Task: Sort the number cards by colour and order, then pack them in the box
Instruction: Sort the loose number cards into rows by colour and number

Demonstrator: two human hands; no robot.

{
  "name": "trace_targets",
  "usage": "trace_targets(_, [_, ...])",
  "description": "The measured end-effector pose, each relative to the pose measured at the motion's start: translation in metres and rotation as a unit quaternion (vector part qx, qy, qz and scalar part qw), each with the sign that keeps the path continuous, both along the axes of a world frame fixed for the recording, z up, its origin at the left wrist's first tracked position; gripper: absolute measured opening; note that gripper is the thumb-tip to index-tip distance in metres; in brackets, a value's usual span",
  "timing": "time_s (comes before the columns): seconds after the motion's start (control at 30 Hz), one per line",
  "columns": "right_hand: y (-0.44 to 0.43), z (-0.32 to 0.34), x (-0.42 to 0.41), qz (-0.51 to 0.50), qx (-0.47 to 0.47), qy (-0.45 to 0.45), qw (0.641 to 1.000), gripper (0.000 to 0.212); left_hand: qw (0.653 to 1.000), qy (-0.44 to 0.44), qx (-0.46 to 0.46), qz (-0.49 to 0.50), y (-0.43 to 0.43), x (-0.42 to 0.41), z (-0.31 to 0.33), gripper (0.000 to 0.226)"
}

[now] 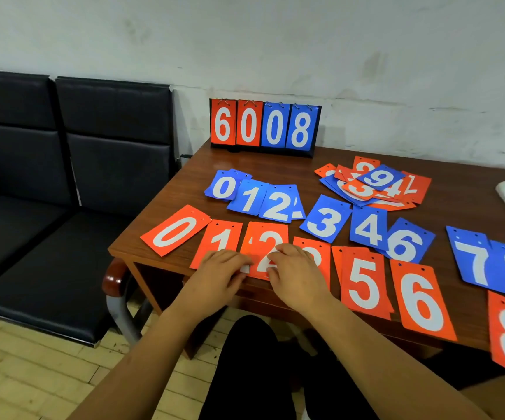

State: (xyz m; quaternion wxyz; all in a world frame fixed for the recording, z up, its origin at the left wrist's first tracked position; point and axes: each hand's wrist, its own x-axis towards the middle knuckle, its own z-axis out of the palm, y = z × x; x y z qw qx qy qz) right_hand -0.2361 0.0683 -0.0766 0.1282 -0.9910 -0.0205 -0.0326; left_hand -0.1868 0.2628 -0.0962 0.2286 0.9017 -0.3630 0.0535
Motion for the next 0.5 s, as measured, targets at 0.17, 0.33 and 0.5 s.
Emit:
trace_targets(0.17, [0.010, -0.003, 0.003, -0.022, -0.002, -0.025, 0.999, 0.037, 0.999, 0.033, -0.030, 0.030, -0.004, -0.009, 0.005, 0.035])
trace_targets(0.33, [0.009, 0.003, 0.003, -0.044, 0.040, -0.038, 0.998, 0.038, 0.999, 0.003, -0.040, 0.028, -0.011, -0.001, 0.015, 0.027])
trace_targets(0.5, [-0.035, 0.040, 0.020, -0.084, 0.077, -0.095, 0.989, 0.031, 0.995, 0.010, -0.071, 0.065, -0.047, 0.034, 0.042, 0.023])
